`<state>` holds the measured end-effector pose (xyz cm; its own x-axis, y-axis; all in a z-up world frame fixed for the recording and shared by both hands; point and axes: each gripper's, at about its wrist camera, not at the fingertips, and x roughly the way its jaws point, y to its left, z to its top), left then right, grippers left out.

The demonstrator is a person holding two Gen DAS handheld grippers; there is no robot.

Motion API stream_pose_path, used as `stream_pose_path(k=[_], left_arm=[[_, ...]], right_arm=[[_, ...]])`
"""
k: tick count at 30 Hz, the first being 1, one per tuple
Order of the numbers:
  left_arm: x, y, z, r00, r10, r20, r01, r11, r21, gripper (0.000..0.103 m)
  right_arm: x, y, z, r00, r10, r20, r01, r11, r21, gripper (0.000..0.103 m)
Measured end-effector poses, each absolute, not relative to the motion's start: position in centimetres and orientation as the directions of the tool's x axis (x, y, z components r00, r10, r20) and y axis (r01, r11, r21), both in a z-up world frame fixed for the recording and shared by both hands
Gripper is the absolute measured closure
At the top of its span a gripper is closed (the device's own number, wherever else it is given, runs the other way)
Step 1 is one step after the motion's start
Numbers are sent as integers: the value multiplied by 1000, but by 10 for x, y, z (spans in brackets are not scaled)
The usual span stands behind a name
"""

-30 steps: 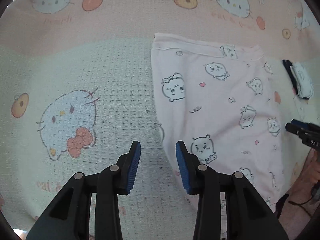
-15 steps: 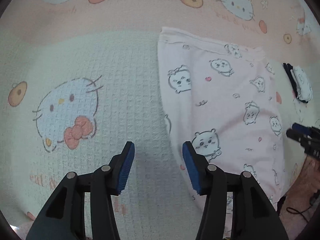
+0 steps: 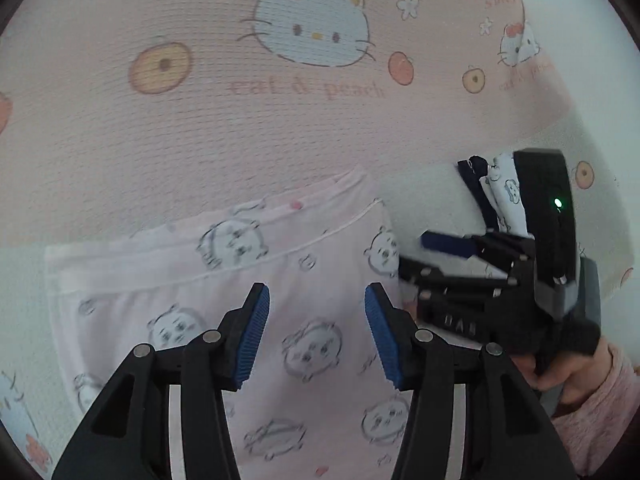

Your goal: Fold clothes

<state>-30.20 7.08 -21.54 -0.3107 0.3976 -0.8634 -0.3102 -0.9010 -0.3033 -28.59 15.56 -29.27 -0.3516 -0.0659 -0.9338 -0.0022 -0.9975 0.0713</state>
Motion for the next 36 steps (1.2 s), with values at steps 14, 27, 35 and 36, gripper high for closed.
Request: stream_pose_path(k=[14, 27, 35, 36], left_arm=[[-312, 67, -239, -288, 376, -881, -245, -918, -312, 83], [-302, 41, -242, -354, 434, -829, -223, -899, -376, 83], [-301, 82, -224, -341, 482, -807, -313, -867, -386, 83], [-302, 88, -224, -335, 479, -811, -318, -868, -381, 83]], right_arm=[[-306, 223, -270, -385, -112, -916, -91, -983, 158, 50], [-363, 138, -262, -400, -210, -892, 98, -978, 186, 51], [-350, 194, -241, -390, -57, -919, -83, -992, 96, 51], [-340, 201, -237, -375, -63, -925, -67, -993, 95, 51]])
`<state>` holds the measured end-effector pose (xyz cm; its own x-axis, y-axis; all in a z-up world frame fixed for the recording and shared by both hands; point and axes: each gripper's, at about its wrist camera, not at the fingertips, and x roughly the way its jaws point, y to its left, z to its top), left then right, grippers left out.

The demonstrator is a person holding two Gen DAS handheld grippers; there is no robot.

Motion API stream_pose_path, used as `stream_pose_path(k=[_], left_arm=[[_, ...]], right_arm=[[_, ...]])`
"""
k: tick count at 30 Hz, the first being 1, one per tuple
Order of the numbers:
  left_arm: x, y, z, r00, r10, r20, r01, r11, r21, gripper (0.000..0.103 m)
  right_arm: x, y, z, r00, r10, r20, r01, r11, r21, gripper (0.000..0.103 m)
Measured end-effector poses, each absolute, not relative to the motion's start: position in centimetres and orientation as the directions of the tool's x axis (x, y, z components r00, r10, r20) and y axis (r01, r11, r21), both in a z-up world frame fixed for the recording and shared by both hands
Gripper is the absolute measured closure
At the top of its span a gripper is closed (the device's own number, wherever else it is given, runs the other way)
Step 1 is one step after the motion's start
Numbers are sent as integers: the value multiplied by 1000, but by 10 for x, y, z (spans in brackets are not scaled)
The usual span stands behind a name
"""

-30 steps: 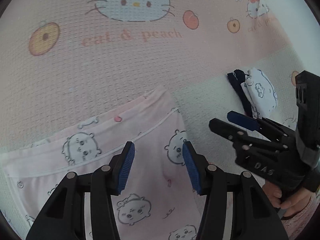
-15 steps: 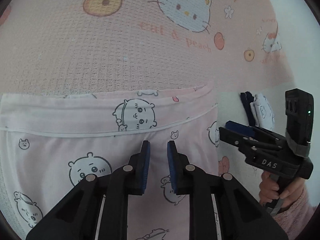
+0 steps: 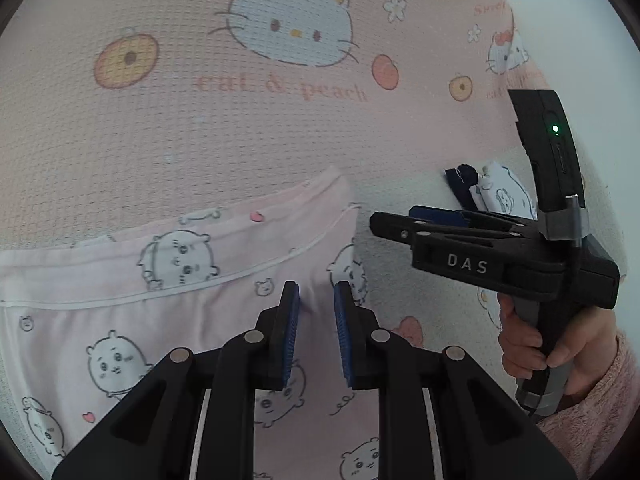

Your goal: Fold clothes

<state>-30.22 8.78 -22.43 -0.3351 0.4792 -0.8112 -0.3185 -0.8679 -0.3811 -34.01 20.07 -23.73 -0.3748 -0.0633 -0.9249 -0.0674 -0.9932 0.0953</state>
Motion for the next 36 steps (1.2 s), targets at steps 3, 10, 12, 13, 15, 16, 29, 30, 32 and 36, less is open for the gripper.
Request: stream_pose_path(k=[3, 10, 12, 13, 15, 16, 29, 30, 32, 36], left_arm=[[-307, 95, -223, -327, 496, -804, -303, -861, -408, 83], [-329, 106, -230, -334, 425, -841, -267, -899, -348, 80], [-329, 104, -232, -337, 397, -854, -260, -911, -320, 100], [-327, 99, -233, -339, 391, -856, -250, -914, -318, 100], [-323, 86, -234, -343, 378, -860, -220, -922, -317, 100], [-321, 79, -236, -343, 374, -862, -205, -925, -320, 100], [-313, 19, -268, -390, 613, -687, -89, -767, -635, 97], [-312, 9, -276, -398, 656, -641, -61, -716, -695, 97], [-309, -3, -287, -421, 708, -567, -35, -638, -769, 97], [-301, 10, -282, -465, 656, -594, -100, -706, -701, 97]], right_arm=[[-342, 195, -240, -361, -96, -928, -19, -994, 110, 51], [-345, 193, -240, -347, -97, -933, -31, -993, 115, 50], [-346, 187, -239, -346, -120, -930, -18, -991, 134, 50], [-344, 185, -237, -350, -128, -928, -3, -990, 138, 50], [-340, 180, -233, -356, -144, -923, 25, -989, 145, 50], [-342, 177, -230, -361, -149, -920, 35, -989, 147, 50], [-368, 145, -234, -250, -287, -924, 192, -951, 244, 45], [-367, 142, -233, -214, -306, -928, 225, -940, 258, 45], [-362, 136, -231, -137, -349, -927, 291, -909, 299, 45], [-361, 125, -233, -165, -235, -958, 341, -925, 168, 49]])
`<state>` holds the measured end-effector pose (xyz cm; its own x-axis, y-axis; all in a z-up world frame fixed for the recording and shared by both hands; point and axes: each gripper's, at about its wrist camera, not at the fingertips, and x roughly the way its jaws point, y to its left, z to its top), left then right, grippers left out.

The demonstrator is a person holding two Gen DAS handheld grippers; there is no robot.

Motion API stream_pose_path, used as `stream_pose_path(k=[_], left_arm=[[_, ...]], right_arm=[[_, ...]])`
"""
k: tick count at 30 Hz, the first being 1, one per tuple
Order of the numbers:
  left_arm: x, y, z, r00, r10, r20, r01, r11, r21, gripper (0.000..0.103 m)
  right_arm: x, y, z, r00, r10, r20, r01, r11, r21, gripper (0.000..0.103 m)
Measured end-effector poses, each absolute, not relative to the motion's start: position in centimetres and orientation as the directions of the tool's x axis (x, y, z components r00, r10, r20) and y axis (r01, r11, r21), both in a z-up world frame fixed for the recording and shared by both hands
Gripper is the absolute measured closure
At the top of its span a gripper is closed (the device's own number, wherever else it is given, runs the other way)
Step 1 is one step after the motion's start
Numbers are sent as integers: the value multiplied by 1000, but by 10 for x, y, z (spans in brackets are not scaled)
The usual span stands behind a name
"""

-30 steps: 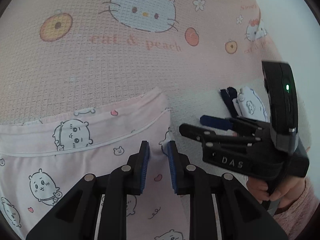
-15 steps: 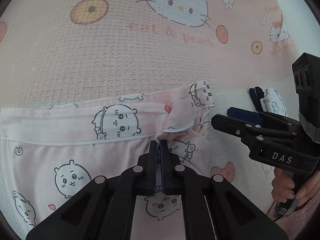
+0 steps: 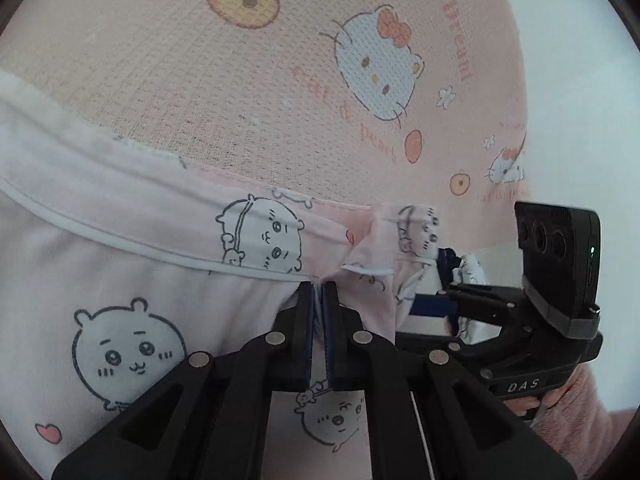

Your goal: Fold clothes

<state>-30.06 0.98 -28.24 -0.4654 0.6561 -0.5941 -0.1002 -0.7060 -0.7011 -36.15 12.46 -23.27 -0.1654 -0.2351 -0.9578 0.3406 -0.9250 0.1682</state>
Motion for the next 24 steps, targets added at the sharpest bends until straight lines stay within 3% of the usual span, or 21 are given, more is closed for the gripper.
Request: stream_pose_path(k=[4, 15, 19, 20, 22, 24], left_arm=[[-302, 8, -285, -472, 657, -588, -96, -701, -707, 97], [-300, 20, -279, -493, 590, -639, -129, -776, -617, 97], [-299, 16, -281, -490, 602, -630, -126, -765, -632, 97], [-298, 15, -281, -489, 608, -626, -125, -759, -639, 97], [-298, 14, -283, -488, 617, -618, -124, -749, -650, 97], [-298, 13, -283, -487, 623, -612, -123, -743, -658, 97]], right_arm=[[-371, 100, -238, -212, -125, -969, 350, -936, 44, 41], [-359, 118, -239, -212, 8, -977, 362, -928, -86, 43], [-353, 127, -243, -258, 164, -952, 350, -903, -250, 42], [-353, 134, -238, -256, 133, -957, 323, -922, -215, 43], [-354, 149, -229, -255, 72, -964, 269, -953, -142, 57], [-360, 152, -223, -263, -8, -965, 235, -970, -56, 56]])
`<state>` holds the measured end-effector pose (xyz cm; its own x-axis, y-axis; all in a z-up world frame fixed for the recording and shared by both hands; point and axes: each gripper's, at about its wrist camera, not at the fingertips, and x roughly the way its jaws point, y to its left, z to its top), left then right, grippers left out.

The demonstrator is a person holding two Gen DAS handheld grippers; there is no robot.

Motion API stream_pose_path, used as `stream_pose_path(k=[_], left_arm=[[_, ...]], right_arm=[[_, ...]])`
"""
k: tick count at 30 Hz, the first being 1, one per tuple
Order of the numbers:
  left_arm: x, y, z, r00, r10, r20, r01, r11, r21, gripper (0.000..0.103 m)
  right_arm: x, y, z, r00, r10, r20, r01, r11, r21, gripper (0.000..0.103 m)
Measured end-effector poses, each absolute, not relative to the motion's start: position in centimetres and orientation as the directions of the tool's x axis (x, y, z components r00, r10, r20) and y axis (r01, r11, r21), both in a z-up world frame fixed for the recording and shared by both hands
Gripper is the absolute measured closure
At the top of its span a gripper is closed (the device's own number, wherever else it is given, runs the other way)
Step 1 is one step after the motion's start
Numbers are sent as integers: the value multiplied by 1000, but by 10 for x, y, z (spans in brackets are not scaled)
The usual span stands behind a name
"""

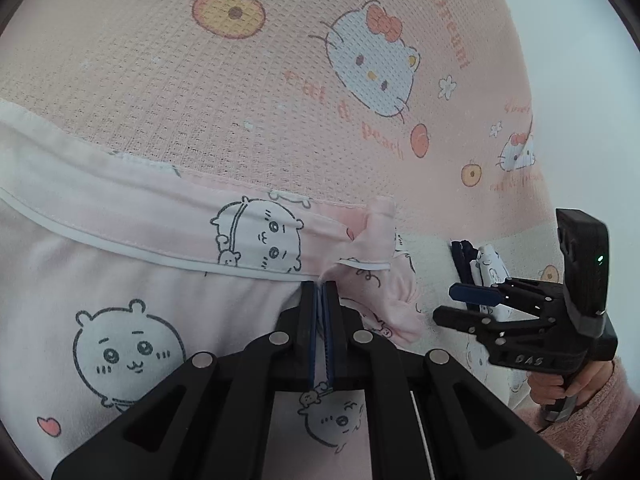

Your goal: Fold clothes

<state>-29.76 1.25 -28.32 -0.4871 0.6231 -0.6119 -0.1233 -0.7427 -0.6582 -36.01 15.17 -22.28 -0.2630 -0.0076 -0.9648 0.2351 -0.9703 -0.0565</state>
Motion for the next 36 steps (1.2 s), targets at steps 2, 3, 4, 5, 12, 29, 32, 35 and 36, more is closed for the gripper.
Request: stream_pose_path(k=[2, 3, 4, 5, 12, 29, 32, 35, 36], left_arm=[[-298, 11, -284, -486, 630, -606, -121, -735, -667, 97], [-298, 11, -284, -485, 632, -604, -121, -733, -670, 97], [-298, 11, -284, -485, 634, -602, -121, -730, -672, 97], [-298, 11, -285, -485, 636, -600, -121, -728, -675, 97], [-298, 12, -285, -493, 634, -596, -121, -728, -674, 97], [-299, 11, -287, -492, 645, -585, -125, -717, -685, 97], [-300, 10, -289, -488, 655, -577, -119, -705, -699, 100], [-300, 9, -289, -490, 657, -573, -115, -701, -704, 100], [-300, 8, -290, -490, 658, -571, -114, -698, -707, 100]], right_arm=[[-368, 148, -218, -276, -96, -956, 214, -976, 37, 56], [-373, 146, -215, -283, -140, -949, 204, -975, 83, 56], [-378, 143, -216, -281, -169, -945, 199, -973, 115, 56], [-387, 139, -224, -258, -162, -952, 205, -973, 110, 56], [-410, 115, -235, -207, -171, -963, 241, -963, 119, 50], [-374, 122, -222, -274, 90, -958, 438, -875, -208, 39], [-377, 130, -218, -271, 104, -957, 440, -871, -219, 39], [-376, 149, -208, -273, 160, -948, 419, -868, -267, 42], [-372, 168, -204, -285, 254, -924, 394, -848, -355, 53]])
